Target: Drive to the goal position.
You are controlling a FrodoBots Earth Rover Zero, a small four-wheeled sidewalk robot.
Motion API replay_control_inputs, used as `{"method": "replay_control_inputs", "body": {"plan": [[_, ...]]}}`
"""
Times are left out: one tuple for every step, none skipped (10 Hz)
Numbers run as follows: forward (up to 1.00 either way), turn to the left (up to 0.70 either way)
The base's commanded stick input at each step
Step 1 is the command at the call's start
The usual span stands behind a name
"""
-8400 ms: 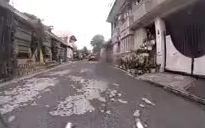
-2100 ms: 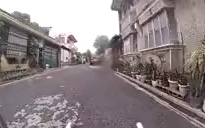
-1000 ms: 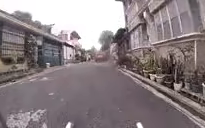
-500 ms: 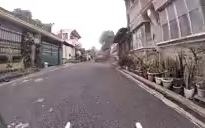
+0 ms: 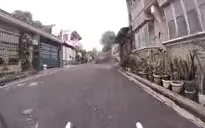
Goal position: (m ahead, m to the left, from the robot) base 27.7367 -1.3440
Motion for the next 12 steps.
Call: {"method": "replay_control_inputs", "body": {"plan": [[0.7,0.14],[0.7,0.14],[0.7,0.1],[0.7,0.01],[0.7,0.01],[0.7,0.01],[0.7,0.01],[0.7,0.01],[0.7,0.0],[0.7,0.0],[0.7,0.0],[0.7,0.0]]}}
